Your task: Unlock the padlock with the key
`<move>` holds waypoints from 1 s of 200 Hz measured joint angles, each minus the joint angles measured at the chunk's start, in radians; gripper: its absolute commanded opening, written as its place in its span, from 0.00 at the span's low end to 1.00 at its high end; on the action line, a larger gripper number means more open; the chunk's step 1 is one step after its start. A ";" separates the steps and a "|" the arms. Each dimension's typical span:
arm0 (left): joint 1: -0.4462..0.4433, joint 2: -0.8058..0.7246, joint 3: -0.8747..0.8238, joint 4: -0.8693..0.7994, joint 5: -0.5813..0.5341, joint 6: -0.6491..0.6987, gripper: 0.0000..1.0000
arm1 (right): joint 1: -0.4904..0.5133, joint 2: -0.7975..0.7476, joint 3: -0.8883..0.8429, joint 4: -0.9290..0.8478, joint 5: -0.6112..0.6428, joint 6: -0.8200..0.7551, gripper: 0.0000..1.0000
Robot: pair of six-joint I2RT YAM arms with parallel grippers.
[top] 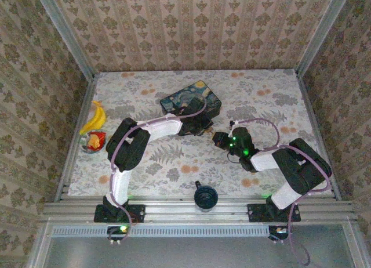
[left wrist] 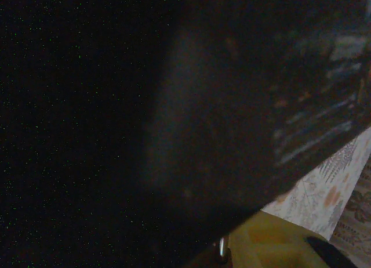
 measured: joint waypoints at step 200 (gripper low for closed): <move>0.001 0.000 0.000 0.005 0.000 -0.003 0.00 | -0.001 0.020 0.085 -0.113 -0.003 0.039 0.00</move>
